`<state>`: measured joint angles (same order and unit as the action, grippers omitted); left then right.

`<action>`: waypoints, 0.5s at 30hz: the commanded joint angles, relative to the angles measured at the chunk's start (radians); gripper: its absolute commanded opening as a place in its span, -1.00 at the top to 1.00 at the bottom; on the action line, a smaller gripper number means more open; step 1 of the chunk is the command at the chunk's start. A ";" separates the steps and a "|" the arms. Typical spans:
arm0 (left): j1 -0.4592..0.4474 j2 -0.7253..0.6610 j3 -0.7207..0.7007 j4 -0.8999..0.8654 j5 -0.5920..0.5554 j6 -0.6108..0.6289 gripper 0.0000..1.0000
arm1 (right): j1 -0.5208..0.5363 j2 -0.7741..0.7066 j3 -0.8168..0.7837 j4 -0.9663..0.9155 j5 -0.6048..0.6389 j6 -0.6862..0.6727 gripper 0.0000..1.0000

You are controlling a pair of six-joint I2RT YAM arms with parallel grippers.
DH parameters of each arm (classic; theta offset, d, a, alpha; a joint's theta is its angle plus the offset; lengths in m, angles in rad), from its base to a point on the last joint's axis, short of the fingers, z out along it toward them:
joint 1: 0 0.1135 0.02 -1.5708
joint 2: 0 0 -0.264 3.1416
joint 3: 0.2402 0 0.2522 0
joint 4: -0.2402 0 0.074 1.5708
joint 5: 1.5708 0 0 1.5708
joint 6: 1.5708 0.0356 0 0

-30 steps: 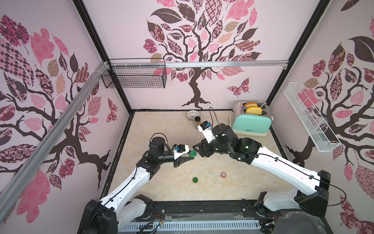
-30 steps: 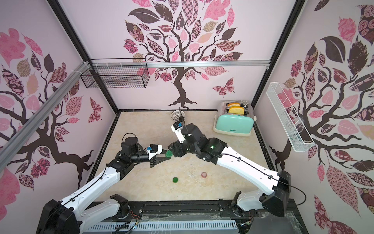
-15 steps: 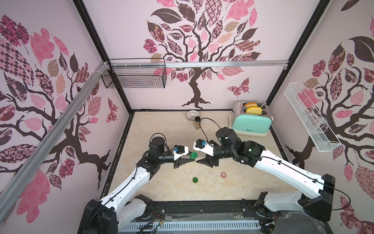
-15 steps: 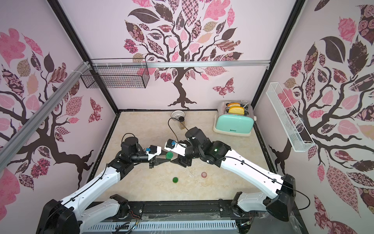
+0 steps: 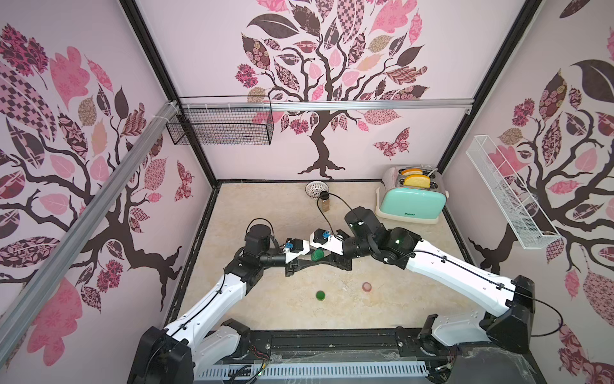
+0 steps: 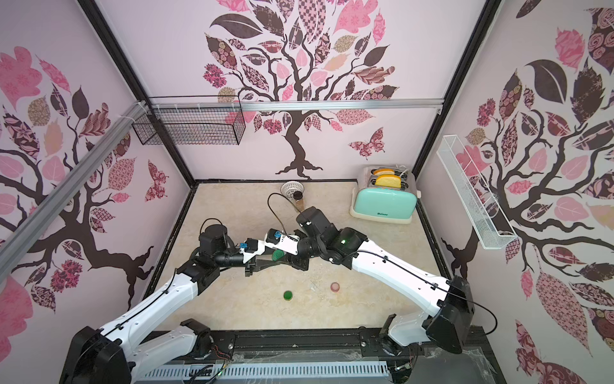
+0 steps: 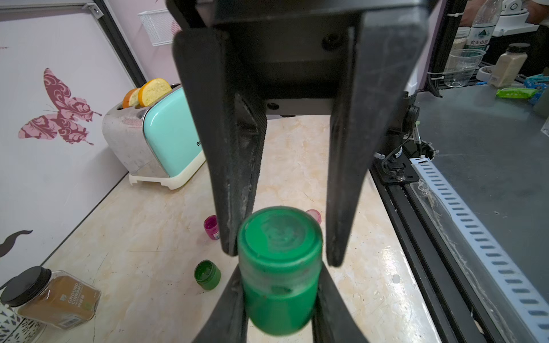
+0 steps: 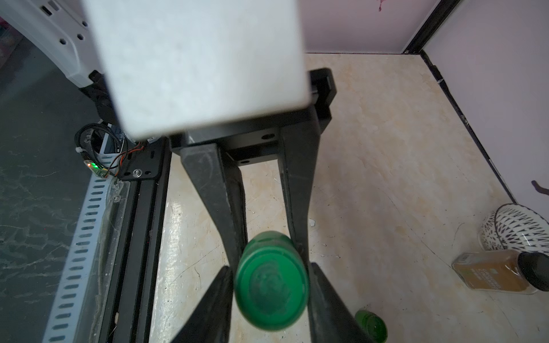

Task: Close the paint jar lid
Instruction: Screw the lid onto the paint jar.

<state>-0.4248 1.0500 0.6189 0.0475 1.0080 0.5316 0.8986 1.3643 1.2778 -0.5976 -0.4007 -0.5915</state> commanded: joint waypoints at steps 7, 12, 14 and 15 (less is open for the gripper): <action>0.000 0.005 0.025 -0.005 -0.009 0.014 0.46 | 0.002 0.023 0.055 0.023 0.008 0.064 0.66; 0.000 -0.001 0.024 -0.005 -0.040 0.016 0.46 | 0.022 0.030 0.049 0.097 0.129 0.249 0.98; 0.000 -0.007 0.023 -0.002 -0.060 0.017 0.47 | 0.051 0.031 0.042 0.129 0.239 0.340 1.00; 0.001 -0.008 0.022 0.001 -0.071 0.016 0.47 | 0.073 0.034 0.041 0.142 0.307 0.397 1.00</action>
<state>-0.4183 1.0519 0.6189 0.0349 0.9466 0.5316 0.9325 1.3849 1.2823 -0.5652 -0.2756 -0.3805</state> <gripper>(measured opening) 0.311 0.323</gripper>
